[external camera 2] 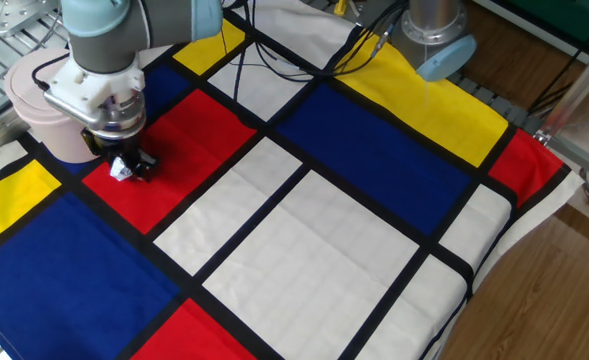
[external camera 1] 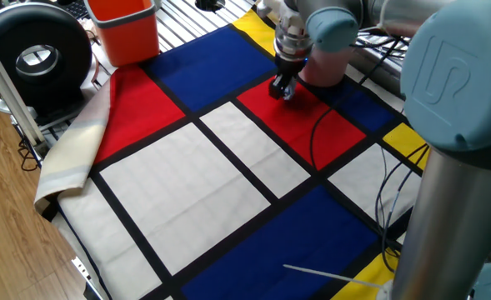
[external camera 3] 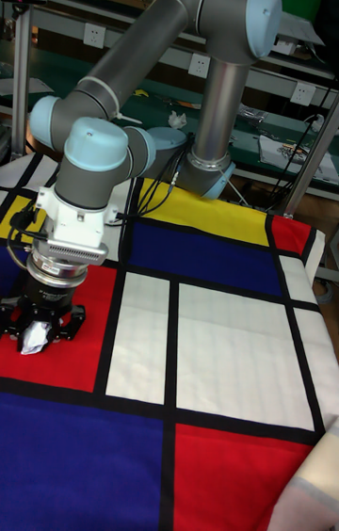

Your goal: Put the garbage in the trash can

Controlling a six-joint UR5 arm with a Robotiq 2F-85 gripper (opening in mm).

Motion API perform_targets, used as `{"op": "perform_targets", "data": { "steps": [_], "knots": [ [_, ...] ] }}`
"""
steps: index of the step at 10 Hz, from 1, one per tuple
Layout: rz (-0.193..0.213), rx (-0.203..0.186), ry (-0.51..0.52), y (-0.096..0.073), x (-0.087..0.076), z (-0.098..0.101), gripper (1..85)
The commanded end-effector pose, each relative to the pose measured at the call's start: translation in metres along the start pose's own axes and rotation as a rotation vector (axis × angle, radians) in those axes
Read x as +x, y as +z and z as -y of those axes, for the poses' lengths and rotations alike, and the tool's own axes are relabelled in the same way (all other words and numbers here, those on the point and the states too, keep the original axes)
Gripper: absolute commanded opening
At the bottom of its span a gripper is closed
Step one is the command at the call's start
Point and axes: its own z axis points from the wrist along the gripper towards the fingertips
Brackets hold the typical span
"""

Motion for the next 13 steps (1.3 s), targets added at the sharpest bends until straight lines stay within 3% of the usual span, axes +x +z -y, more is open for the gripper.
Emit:
{"op": "perform_targets", "data": {
  "steps": [1,2,3,7,13],
  "knots": [
    [0.002,0.013,0.067,-0.003,-0.007,0.004,22.7],
    [0.000,0.021,0.108,-0.010,-0.013,0.004,7.3],
    [-0.009,0.021,0.112,-0.019,-0.019,0.005,1.0],
    [-0.051,0.013,0.057,-0.058,-0.035,0.029,1.0],
    [-0.084,0.042,0.024,-0.116,-0.041,0.052,1.0]
  ]
}}
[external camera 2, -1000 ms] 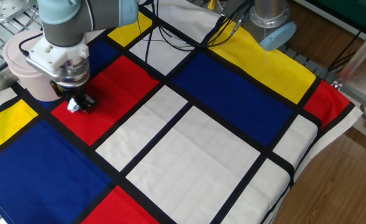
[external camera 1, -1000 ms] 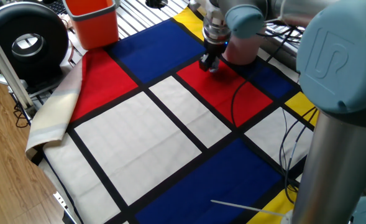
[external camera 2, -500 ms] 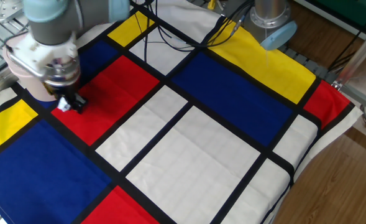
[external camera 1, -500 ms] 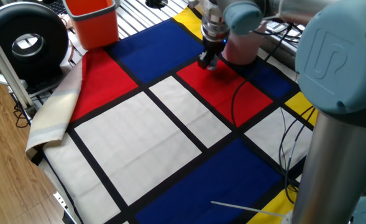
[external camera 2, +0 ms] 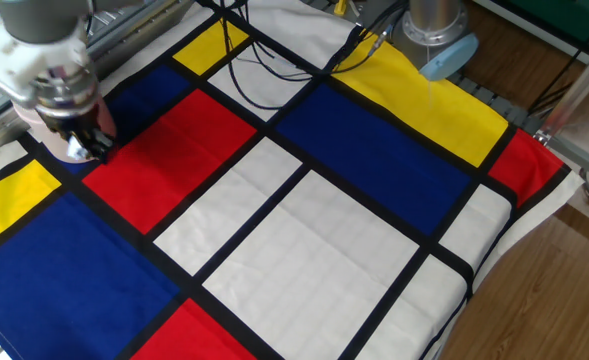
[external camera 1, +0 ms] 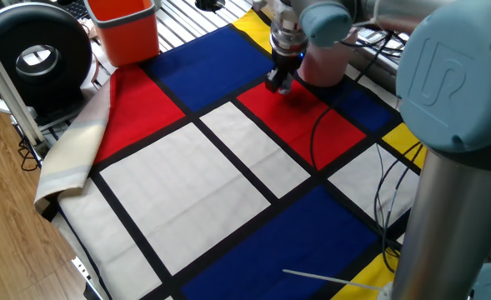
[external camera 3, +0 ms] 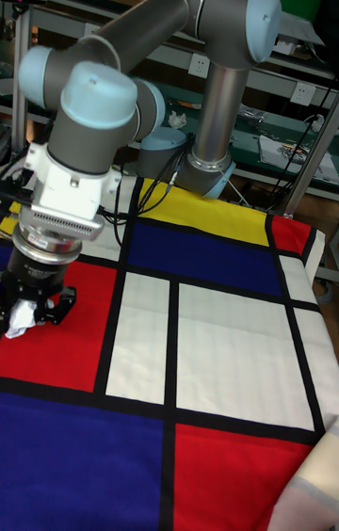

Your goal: Put the garbage in the trash can

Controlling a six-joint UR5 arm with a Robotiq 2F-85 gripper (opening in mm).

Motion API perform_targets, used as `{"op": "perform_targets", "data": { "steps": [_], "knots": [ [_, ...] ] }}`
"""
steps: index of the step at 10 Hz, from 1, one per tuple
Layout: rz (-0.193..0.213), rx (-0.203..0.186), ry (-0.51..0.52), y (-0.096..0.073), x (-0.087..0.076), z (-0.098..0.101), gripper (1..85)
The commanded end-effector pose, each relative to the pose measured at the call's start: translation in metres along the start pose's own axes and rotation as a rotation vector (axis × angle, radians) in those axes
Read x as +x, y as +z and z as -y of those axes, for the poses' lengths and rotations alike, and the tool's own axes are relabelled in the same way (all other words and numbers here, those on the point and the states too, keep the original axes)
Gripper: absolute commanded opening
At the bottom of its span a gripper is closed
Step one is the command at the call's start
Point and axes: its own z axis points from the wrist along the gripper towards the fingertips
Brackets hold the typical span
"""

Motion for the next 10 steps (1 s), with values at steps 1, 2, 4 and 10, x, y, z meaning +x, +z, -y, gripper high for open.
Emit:
{"op": "perform_targets", "data": {
  "steps": [1,2,4,10],
  "knots": [
    [-0.010,0.006,-0.024,-0.026,-0.001,0.016,1.0],
    [-0.012,0.020,-0.037,-0.029,0.000,0.024,1.0],
    [-0.012,0.020,-0.050,-0.032,0.002,0.036,1.0],
    [-0.008,0.039,-0.030,-0.044,0.024,0.049,1.0]
  ]
}}
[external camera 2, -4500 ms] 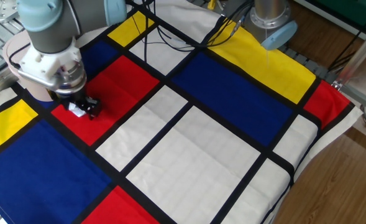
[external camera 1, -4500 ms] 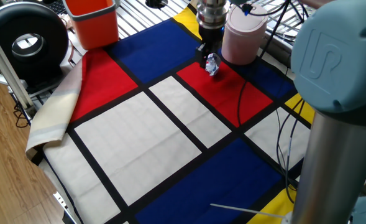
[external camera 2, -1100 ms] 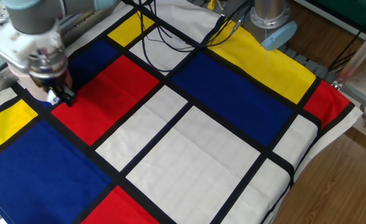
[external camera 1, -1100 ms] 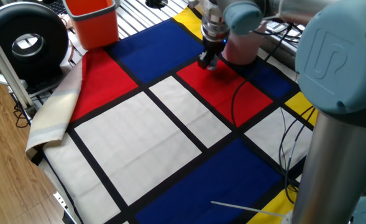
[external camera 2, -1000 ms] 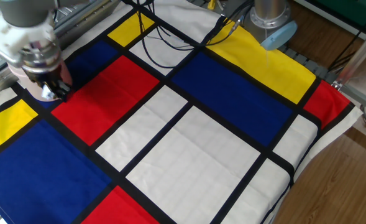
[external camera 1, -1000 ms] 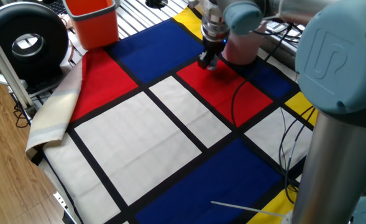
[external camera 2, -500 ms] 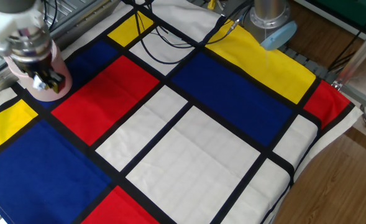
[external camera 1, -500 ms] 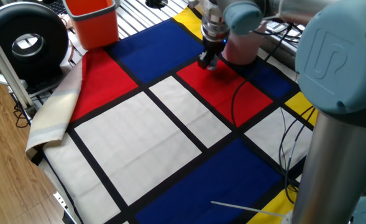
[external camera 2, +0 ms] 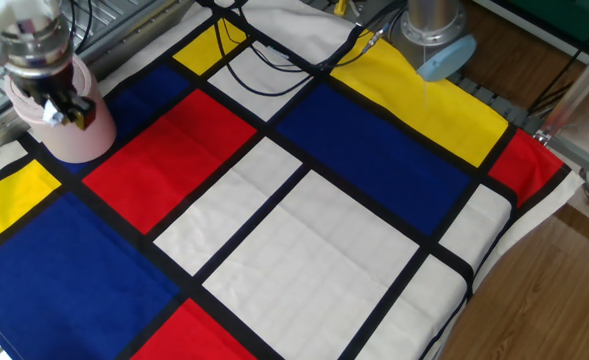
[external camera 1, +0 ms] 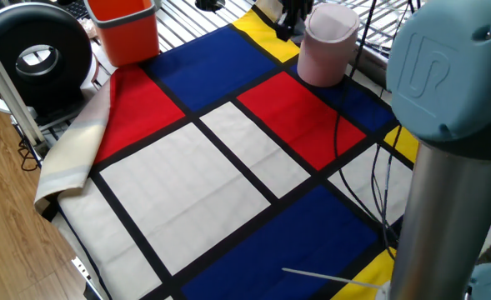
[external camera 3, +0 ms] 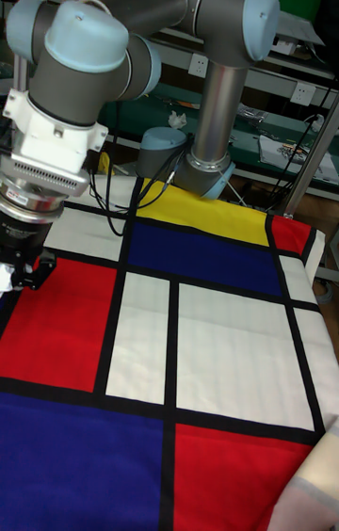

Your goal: Put the garbage in the trash can

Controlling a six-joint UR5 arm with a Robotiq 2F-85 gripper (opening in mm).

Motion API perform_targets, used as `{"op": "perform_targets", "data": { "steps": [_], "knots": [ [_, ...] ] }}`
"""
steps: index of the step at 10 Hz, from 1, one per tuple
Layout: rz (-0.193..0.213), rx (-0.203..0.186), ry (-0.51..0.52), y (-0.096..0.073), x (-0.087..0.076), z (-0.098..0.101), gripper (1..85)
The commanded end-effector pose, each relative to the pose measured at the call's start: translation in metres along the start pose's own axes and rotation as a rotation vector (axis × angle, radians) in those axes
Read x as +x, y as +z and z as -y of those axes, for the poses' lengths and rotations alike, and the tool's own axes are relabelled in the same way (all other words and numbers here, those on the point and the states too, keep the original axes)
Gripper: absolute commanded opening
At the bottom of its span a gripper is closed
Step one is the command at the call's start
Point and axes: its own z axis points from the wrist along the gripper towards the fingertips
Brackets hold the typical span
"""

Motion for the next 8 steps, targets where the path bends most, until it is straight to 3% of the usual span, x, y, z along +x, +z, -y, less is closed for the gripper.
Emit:
{"op": "perform_targets", "data": {
  "steps": [1,6,8],
  "knots": [
    [0.010,0.012,0.009,-0.007,0.013,0.011,1.0],
    [0.016,0.019,-0.005,0.004,0.022,0.032,1.0],
    [0.019,0.006,-0.009,0.009,0.024,0.033,1.0]
  ]
}}
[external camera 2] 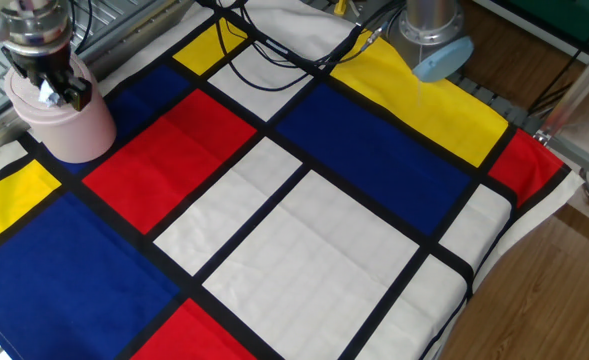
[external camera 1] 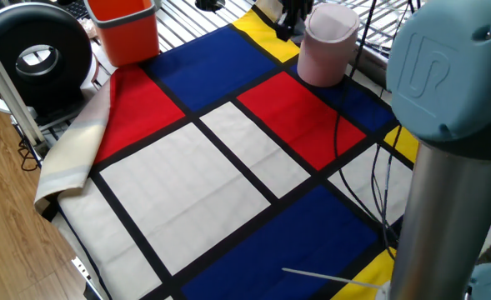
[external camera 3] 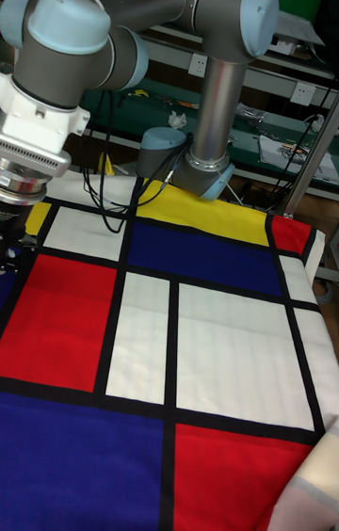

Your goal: Put the garbage in the trash can

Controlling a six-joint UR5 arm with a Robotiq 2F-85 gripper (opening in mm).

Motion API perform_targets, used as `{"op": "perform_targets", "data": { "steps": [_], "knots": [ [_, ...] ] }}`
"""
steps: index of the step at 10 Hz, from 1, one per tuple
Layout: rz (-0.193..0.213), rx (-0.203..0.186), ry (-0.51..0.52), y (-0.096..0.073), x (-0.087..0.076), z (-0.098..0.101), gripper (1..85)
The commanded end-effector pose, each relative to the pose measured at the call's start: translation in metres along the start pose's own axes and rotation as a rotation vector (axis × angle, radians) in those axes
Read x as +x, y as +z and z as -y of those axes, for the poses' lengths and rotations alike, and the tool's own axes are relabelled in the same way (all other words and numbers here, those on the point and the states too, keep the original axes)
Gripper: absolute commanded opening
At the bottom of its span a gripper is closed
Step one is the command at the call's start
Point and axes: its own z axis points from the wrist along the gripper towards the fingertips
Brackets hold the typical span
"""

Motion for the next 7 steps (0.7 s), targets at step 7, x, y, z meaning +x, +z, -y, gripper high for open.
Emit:
{"op": "perform_targets", "data": {
  "steps": [7],
  "knots": [
    [0.028,-0.073,-0.006,0.0149,0.0021,-0.0045,1.0]
  ]
}}
